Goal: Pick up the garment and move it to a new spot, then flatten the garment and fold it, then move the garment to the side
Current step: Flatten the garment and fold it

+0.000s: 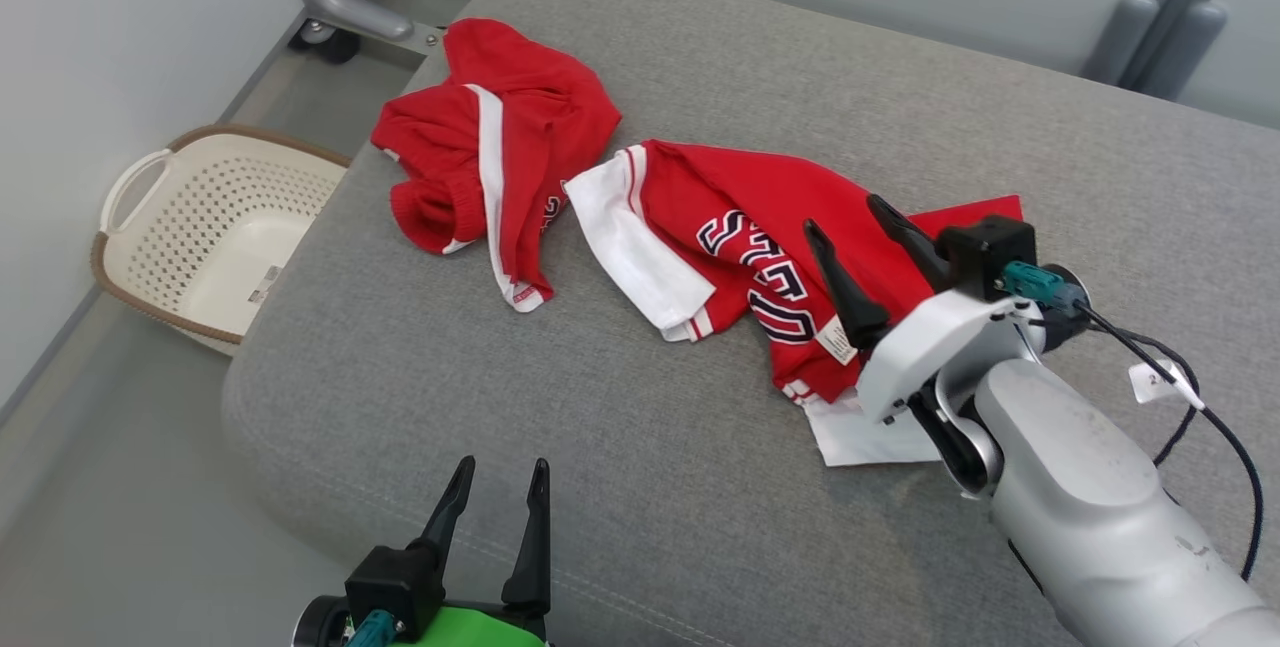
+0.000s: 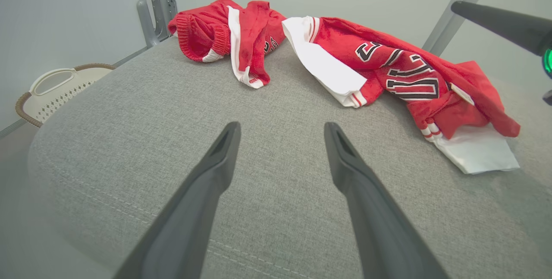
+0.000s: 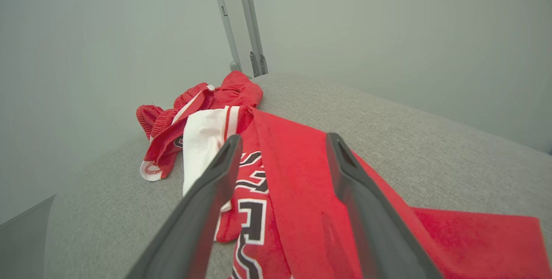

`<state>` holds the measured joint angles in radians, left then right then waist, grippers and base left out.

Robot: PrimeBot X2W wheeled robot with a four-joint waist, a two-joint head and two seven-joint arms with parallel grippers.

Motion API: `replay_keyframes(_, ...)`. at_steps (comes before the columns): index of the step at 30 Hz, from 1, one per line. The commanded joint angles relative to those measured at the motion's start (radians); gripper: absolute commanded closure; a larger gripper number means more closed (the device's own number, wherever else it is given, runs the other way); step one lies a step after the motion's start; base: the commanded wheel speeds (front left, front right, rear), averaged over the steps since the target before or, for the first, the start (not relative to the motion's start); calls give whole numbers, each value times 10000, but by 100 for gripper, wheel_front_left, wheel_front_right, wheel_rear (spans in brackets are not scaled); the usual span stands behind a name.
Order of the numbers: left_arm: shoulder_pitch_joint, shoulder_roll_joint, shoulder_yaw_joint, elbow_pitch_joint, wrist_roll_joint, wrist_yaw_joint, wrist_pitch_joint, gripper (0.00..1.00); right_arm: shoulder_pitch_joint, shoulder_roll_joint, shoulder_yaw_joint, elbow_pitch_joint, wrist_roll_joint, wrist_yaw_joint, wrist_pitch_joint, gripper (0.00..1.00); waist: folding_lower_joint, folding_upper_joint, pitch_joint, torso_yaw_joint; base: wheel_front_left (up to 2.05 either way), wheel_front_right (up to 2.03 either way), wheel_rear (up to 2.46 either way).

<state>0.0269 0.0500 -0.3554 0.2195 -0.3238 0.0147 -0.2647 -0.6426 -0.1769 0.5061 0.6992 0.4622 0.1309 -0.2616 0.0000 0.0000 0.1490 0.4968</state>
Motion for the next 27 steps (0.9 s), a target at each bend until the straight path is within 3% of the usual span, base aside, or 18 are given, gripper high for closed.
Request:
replay_keyframes(1,-126,10,8,-51,-62,-22,6,0,380,-211,-64,-247,41,-3,-39,0,0,0,34,-549,0,0,0)
replay_keyframes(12,-272,11,58,6,26,-116,6,0,2597,-791,-27,-1519,-63,-3,-41,0,0,0,178,-1056,0,0,0)
replay_keyframes(24,-297,11,-153,-124,357,-196,6,0,2675,-667,-504,-942,-969,-3,-41,0,0,0,173,-762,0,0,0)
replay_keyframes(25,-296,11,-165,-135,379,-192,6,0,2631,-638,-576,-852,-1077,-3,-42,10,0,0,172,-744,0,0,0)
replay_keyframes(26,-291,11,-177,-142,391,-184,6,0,2600,-614,-657,-749,-1182,-3,-41,36,0,0,174,-733,0,0,0)
replay_keyframes(27,-291,11,-177,-142,391,-184,6,0,2600,-614,-657,-749,-1182,-3,-41,36,0,0,174,-733,0,0,0)
